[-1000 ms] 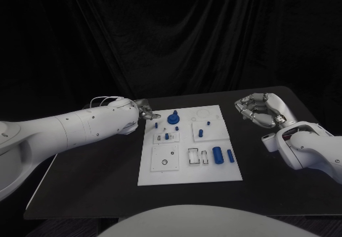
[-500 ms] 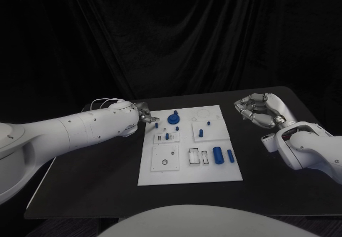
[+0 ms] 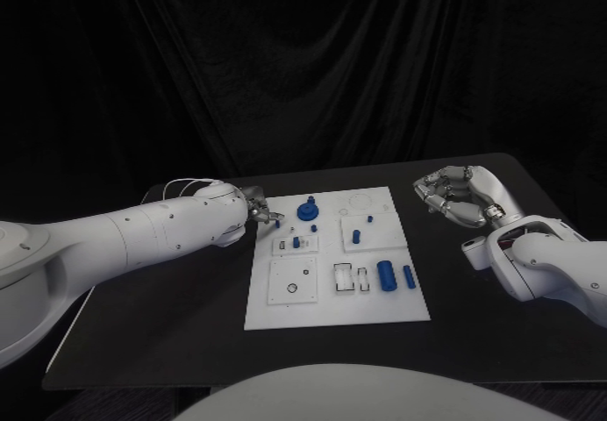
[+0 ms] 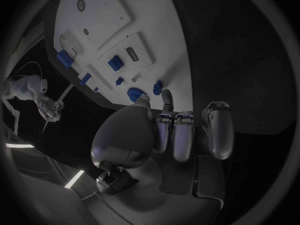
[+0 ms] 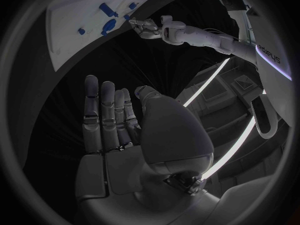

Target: Assemble the parts on the task board

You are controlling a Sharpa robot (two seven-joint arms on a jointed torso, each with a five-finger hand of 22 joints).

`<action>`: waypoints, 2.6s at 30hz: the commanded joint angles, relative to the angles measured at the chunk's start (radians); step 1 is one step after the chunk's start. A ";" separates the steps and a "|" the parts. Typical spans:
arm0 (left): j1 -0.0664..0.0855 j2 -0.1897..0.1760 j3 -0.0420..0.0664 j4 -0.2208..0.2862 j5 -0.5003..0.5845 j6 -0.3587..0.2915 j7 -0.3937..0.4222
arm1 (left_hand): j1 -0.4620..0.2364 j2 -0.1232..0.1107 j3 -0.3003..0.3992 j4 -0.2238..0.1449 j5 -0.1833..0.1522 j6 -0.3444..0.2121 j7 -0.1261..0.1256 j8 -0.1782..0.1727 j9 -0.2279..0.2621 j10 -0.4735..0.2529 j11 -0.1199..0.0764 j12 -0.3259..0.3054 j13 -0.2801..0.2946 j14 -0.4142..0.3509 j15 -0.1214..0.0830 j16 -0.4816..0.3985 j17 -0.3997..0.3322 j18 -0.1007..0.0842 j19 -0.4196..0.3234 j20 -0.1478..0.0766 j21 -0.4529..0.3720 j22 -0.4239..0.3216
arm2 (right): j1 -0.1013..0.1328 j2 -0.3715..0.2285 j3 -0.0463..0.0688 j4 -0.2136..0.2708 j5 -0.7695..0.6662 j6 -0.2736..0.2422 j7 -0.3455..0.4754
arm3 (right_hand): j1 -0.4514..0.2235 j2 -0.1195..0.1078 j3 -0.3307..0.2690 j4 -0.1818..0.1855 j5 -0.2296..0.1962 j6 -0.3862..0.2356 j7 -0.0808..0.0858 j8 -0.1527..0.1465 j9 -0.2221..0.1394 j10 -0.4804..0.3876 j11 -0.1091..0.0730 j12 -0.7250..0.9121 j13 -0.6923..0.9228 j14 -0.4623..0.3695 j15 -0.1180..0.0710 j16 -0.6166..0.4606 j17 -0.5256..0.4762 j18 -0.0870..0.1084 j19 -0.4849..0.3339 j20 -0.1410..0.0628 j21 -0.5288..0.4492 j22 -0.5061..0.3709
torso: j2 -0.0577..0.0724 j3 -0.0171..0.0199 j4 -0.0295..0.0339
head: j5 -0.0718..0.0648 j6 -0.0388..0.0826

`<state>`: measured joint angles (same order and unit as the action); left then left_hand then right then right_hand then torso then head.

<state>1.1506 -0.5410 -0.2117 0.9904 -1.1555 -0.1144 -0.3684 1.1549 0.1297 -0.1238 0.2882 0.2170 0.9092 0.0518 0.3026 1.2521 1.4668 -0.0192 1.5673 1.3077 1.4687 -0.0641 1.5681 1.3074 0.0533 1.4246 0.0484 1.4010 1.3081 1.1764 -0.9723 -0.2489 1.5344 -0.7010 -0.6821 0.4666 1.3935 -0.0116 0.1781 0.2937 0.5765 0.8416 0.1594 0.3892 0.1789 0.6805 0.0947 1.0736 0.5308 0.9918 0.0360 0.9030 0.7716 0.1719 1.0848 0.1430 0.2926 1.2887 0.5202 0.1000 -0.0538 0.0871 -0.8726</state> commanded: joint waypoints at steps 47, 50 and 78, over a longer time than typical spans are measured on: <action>-0.022 0.058 0.001 -0.078 -0.002 0.013 0.034 | 0.040 0.018 0.020 -0.008 0.119 0.014 0.006 -0.054 -0.064 0.104 0.011 0.003 0.263 0.102 0.012 0.003 0.263 0.005 -0.015 0.013 -0.026 0.163 | -0.003 -0.008 0.001 0.007 -0.005 0.018 -0.019 | 0.027 0.004 0.000 -0.006 0.011 0.002 -0.008 0.013 0.000 -0.007 -0.003 0.008 -0.007 0.007 -0.001 0.009 -0.010 0.009 0.011 -0.001 0.001 0.005 | 0.000 -0.0001 -0.0001 | -0.005 0.000; -0.023 0.060 0.001 -0.081 -0.002 0.013 0.034 | 0.043 0.019 0.023 -0.009 0.121 0.015 0.006 -0.054 -0.065 0.104 0.011 0.003 0.263 0.102 0.011 0.003 0.263 0.005 -0.016 0.013 -0.027 0.163 | -0.003 -0.008 0.001 0.007 -0.005 0.019 -0.020 | 0.028 0.004 0.000 -0.006 0.013 0.002 -0.008 0.014 0.000 -0.007 -0.003 0.009 -0.007 0.007 -0.001 0.009 -0.011 0.009 0.011 -0.001 0.001 0.005 | 0.000 -0.0001 0.0007 | -0.004 0.000; -0.028 0.068 0.001 -0.093 -0.002 0.015 0.053 | 0.113 0.000 0.116 -0.032 0.226 0.021 -0.001 -0.068 -0.087 0.104 0.004 0.003 0.263 0.102 0.006 0.003 0.263 0.007 -0.023 0.008 -0.042 0.163 | -0.006 -0.006 0.001 0.006 -0.005 0.037 -0.033 | 0.060 -0.001 0.007 -0.007 0.060 -0.002 -0.007 0.022 -0.001 -0.012 -0.004 0.016 -0.021 0.009 -0.003 0.021 -0.029 0.009 0.018 -0.004 0.002 0.015 | 0.000 -0.0001 0.0002 | -0.002 0.000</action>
<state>1.1239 -0.4749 -0.2117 0.8977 -1.1574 -0.0994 -0.3373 1.2593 0.1282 -0.0125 0.2567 0.4397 0.9241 0.0515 0.2372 1.1657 1.4646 -0.0103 1.5720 1.3110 1.4651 -0.0605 1.5681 1.3073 0.0533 1.4064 0.0588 1.3625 1.3074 1.1733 -0.9779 -0.2488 1.5386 -0.7010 -0.6565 0.4508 1.4452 -0.0131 0.1811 0.2908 0.6307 0.8452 0.1558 0.4049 0.1790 0.6769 0.0912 1.0852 0.5114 0.9954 0.0324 0.9215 0.7430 0.1720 1.0955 0.1394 0.2926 1.3020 0.5199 0.0998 -0.0534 0.0848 -0.8726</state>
